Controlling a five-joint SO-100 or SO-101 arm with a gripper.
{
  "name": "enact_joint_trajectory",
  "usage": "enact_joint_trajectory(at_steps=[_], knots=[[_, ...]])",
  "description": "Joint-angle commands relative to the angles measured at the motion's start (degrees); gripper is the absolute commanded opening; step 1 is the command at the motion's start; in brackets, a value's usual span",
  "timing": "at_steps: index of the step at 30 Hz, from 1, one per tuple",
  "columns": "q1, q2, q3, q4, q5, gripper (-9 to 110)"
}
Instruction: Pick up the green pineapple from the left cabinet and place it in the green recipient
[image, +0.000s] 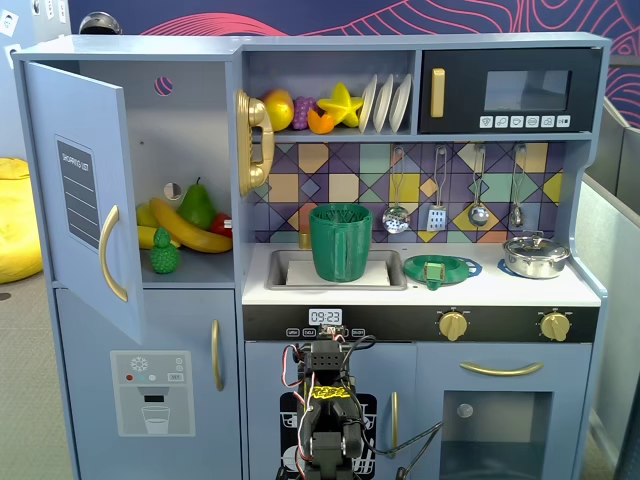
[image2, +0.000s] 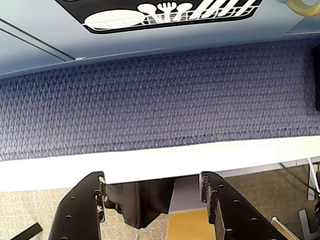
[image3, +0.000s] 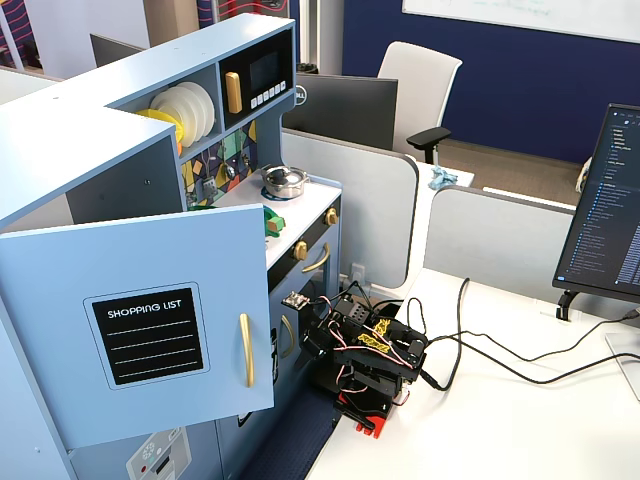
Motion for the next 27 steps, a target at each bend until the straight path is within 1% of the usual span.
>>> enact_joint_trajectory(at_steps=[1,10,11,13,15,19,20,23,27], knots=[[-1.4,-0.4,0.5,10.3,1.6,0],[-1.9,-0.4,0.5,10.3,1.4,0],[-2.5,-0.4,0.5,9.8,-0.4,0],[-5.4,-0.5,0.4,2.9,0.5,0],[-7.8,-0.9,-1.1,-7.4,-1.4,0],[-14.5,-4.5,-6.9,-39.6,-10.7,0],[-17.1,-6.7,-9.8,-45.5,-12.6,0],[-25.0,-13.7,-22.2,-50.5,-14.9,0],[-30.9,-22.1,-36.3,-51.5,-20.0,2]])
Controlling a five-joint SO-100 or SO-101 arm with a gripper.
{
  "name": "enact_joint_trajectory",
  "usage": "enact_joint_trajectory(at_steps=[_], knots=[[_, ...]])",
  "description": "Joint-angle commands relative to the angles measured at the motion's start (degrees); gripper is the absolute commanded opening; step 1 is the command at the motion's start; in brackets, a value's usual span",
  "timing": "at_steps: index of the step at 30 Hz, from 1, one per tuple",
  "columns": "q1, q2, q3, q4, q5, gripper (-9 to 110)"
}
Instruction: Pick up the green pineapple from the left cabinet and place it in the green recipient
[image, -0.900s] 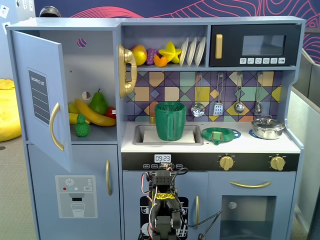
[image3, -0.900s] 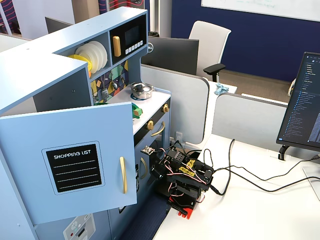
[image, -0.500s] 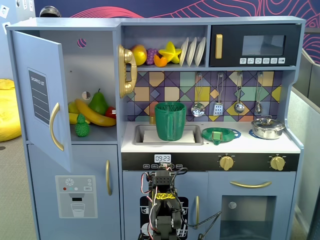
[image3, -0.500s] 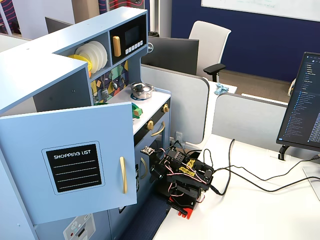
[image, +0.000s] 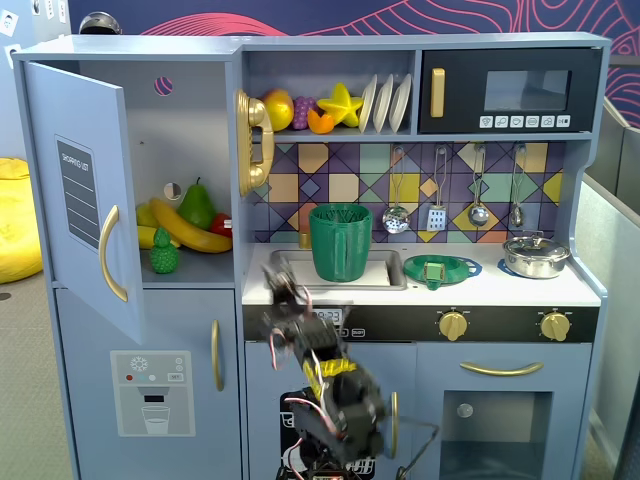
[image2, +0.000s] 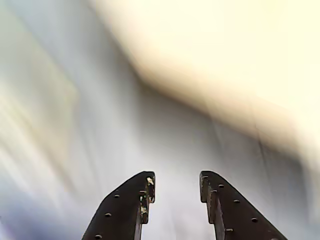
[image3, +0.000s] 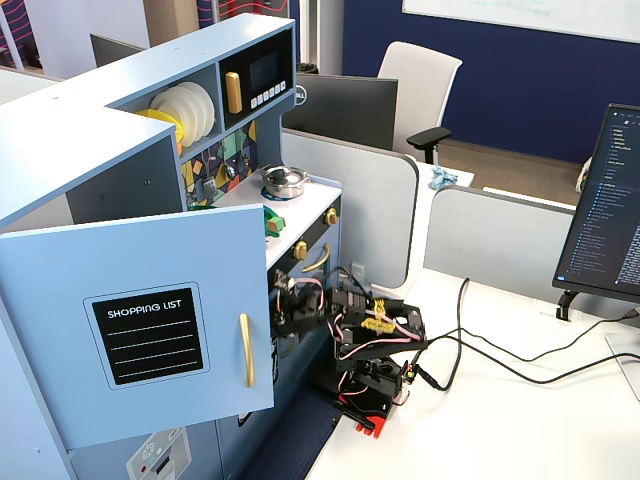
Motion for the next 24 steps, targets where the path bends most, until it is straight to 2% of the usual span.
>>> enact_joint_trajectory(at_steps=[1,4,6,13,18,24], knots=[[-5.7,-7.6,-17.9,-4.0,-6.8,2],[-8.1,-12.7,-23.9,-3.9,-9.4,2],[-9.5,-15.2,-25.7,-4.8,-5.9,2],[-13.7,-23.0,-25.3,-23.6,7.1,12],[-14.8,-28.4,-25.6,-30.2,7.8,21],[-10.9,-37.0,-24.4,-39.6,6.2,30]])
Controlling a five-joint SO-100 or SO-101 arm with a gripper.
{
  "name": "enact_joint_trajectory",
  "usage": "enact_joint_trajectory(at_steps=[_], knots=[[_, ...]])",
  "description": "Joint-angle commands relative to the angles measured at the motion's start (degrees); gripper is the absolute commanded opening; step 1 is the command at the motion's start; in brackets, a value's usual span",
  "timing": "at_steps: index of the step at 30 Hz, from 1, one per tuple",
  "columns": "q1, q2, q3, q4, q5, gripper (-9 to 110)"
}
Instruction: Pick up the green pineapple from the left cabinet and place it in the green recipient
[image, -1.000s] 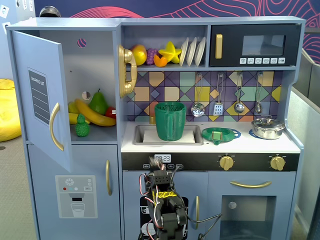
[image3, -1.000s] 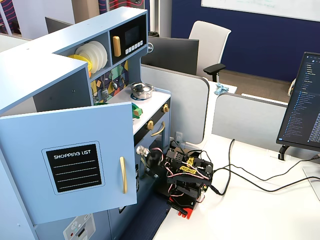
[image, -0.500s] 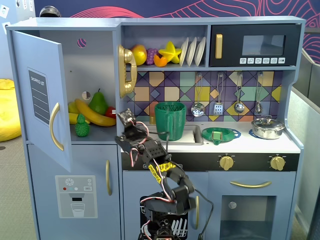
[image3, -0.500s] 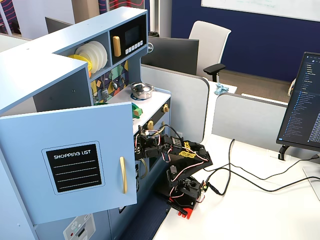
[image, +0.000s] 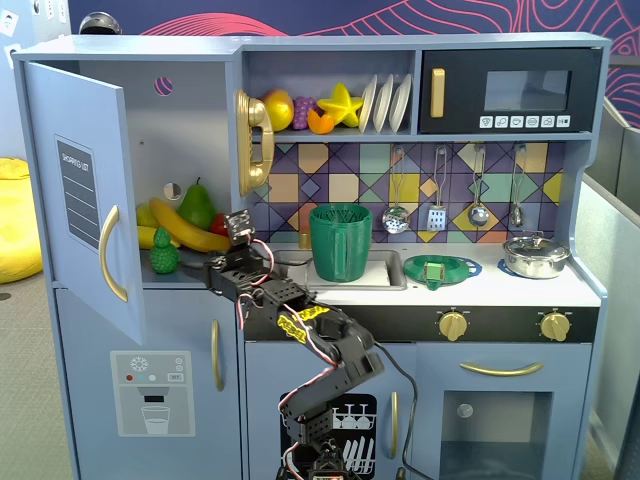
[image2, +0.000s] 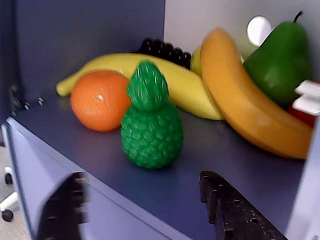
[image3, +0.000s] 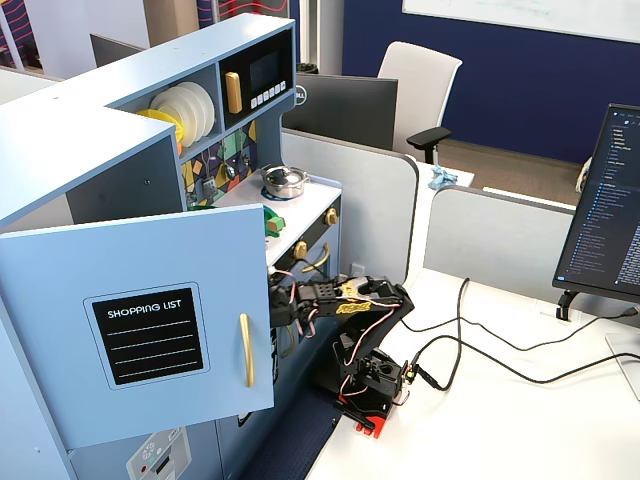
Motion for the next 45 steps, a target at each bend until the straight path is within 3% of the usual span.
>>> enact_joint_trajectory(at_steps=[1,20,45], knots=[[3.2,-5.5,-3.6,-7.8,0.2,31],[1.5,-28.5,-21.3,-15.9,-0.7,33],[-0.8,-40.6,-31.8,-19.3,0.5,31]])
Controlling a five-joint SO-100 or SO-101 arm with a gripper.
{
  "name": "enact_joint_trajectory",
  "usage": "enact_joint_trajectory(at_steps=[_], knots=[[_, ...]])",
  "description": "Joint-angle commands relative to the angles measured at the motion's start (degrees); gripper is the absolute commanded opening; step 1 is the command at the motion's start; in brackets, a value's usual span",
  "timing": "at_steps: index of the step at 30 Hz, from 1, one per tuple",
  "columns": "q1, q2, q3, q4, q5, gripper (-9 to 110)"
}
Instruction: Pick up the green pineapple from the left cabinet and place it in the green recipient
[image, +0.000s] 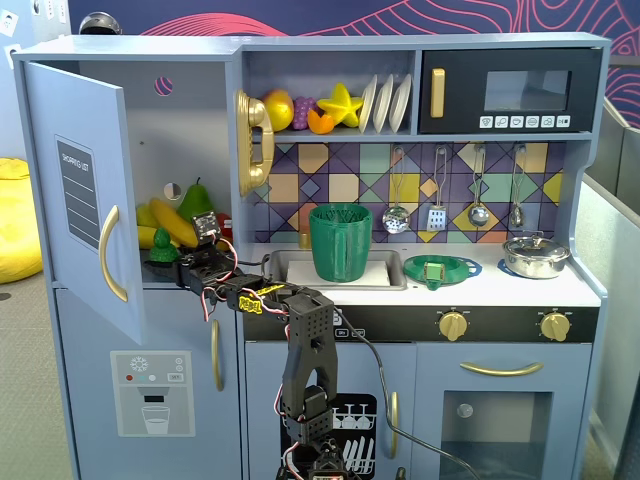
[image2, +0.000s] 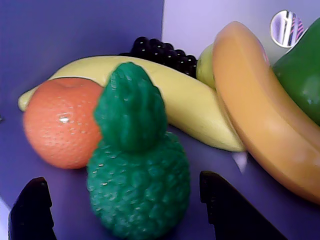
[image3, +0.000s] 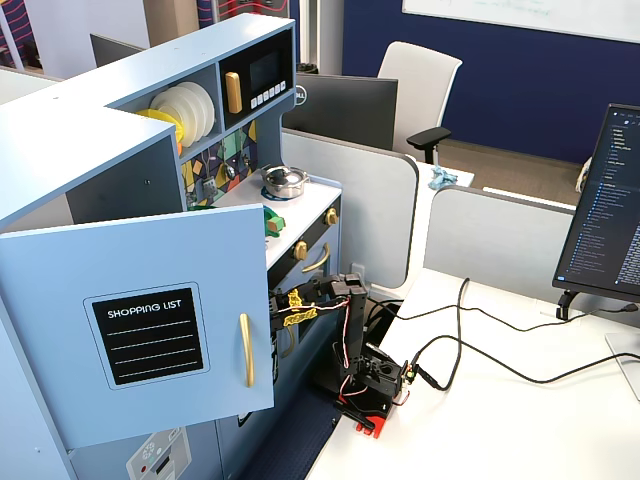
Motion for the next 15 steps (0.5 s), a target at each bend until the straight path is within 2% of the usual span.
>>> enact_joint_trajectory(at_steps=[1,7,15], knots=[[-0.4,-1.1,-6.7,-4.0,1.4,31],[-0.8,-6.6,-12.9,-9.1,6.5,30],[-0.7,-9.1,-13.6,-8.2,6.9,29]])
